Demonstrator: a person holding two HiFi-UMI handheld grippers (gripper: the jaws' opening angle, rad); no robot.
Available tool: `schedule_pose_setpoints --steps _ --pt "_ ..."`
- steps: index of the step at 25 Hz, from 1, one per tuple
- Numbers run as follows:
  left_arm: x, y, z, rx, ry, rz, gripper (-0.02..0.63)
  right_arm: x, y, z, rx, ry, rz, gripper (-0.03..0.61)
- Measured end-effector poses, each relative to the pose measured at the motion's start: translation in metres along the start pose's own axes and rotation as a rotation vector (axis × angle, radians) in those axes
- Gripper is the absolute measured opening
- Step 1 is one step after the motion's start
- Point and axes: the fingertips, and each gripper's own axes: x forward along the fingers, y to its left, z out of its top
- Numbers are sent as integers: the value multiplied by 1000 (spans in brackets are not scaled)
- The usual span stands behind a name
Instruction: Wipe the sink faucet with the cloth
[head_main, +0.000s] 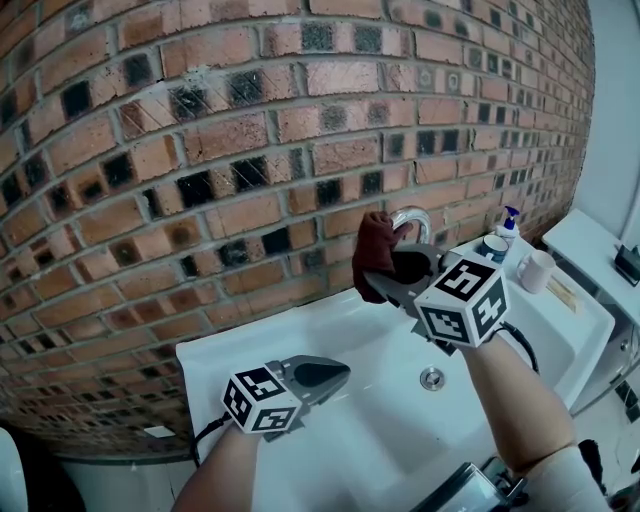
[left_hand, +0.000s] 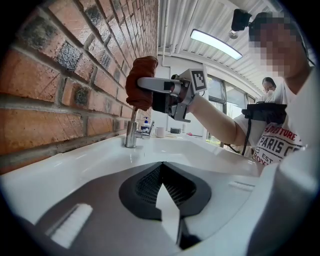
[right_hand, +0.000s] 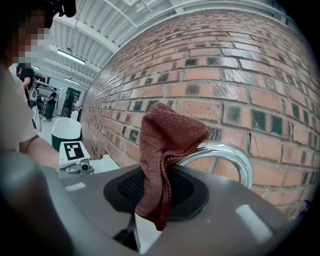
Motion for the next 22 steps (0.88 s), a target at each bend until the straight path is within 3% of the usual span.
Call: schedule_pose_setpoints --steps 11,22 --pt "0 0 0 -1 0 0 6 -26 -39 34 -14 -56 -107 92" --pt "-1 0 0 -2 -1 -2 6 -59 -100 42 -1 -89 -292 92"
